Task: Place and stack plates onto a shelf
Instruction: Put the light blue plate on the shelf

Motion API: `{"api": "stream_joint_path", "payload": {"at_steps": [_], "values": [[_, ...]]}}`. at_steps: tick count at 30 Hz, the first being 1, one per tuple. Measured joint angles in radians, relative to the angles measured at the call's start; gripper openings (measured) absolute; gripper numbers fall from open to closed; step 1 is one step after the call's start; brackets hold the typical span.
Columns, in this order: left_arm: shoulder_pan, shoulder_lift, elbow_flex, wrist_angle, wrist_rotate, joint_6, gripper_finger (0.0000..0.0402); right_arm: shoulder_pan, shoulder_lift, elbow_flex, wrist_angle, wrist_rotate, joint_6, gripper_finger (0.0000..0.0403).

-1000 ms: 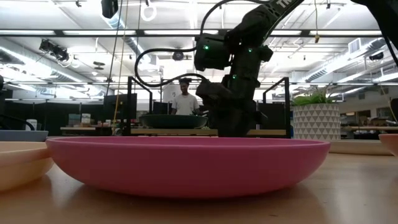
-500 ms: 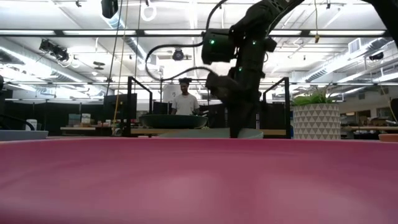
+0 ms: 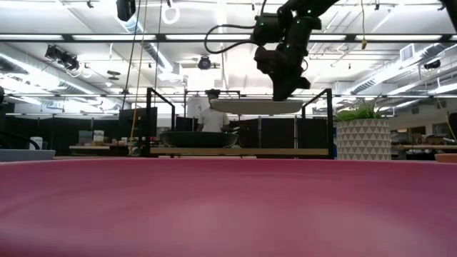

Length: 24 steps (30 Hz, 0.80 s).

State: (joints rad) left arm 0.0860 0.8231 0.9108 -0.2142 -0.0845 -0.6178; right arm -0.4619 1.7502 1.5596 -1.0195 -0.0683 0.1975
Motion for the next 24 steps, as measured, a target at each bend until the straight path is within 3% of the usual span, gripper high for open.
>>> {"api": "stream_joint_path", "payload": {"at_steps": [7,11,24], "values": [[0.001,0.001,0.0,0.0,0.0,-0.004,0.0141,-0.133,0.128,0.225,-0.112,-0.007,-0.531,0.0017],[0.001,0.001,0.0,0.0,0.0,-0.004,0.0141,-0.171,0.178,0.283,-0.116,-0.006,-0.737,0.0017],[0.001,0.001,0.0,-0.001,0.018,-0.007,0.0141,-0.223,0.318,0.285,-0.1,0.05,-0.962,0.0019]]}}
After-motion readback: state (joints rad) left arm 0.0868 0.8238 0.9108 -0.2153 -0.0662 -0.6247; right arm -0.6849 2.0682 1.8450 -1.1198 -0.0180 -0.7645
